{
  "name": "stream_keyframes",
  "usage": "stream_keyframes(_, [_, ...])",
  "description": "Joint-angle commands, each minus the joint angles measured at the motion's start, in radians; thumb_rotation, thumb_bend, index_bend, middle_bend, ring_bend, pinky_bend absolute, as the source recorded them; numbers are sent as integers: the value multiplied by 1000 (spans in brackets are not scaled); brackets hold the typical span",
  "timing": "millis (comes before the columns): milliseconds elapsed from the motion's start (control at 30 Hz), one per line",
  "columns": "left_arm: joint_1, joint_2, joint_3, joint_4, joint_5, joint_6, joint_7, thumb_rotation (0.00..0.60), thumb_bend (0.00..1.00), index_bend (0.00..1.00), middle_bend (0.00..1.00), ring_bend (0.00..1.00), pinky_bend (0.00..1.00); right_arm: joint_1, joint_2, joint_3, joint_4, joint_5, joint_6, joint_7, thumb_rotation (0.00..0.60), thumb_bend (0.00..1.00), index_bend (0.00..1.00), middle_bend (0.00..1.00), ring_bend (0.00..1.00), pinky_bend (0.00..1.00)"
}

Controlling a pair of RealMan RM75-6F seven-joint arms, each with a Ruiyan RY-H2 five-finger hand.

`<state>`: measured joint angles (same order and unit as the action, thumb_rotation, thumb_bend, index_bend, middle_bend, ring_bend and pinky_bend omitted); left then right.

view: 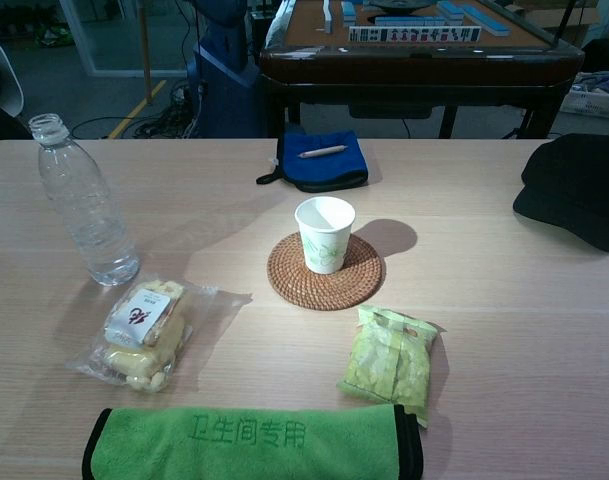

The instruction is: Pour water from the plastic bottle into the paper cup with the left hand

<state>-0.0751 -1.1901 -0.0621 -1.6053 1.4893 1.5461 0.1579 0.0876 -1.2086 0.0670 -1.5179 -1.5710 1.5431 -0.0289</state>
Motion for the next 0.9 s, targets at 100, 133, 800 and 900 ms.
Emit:
stream_keyframes(100, [2,0,-3,-5,0,6,1,600,169,474,500,439,741,-2,3,-2,-11,-3,3,-9,600,439,521,487,501,500])
stream_keyframes(133, [1,1,-3,-7,-2,2,-5,600,169,469,500,439,741,-1,3,-1,-11,-1,0,-8,600,439,521,487,501,500])
stream_keyframes(800, [-172,30,-99,-134,-177,-299,-220,600,131,1,112,164,478,-4,20,9,-20,33,-13,7,600,439,521,482,501,500])
stream_keyframes(900, [-208,14,-122,-134,-230,-353,-231,600,131,0,68,119,444,-6,26,10,-22,33,-9,19,600,439,521,481,501,500])
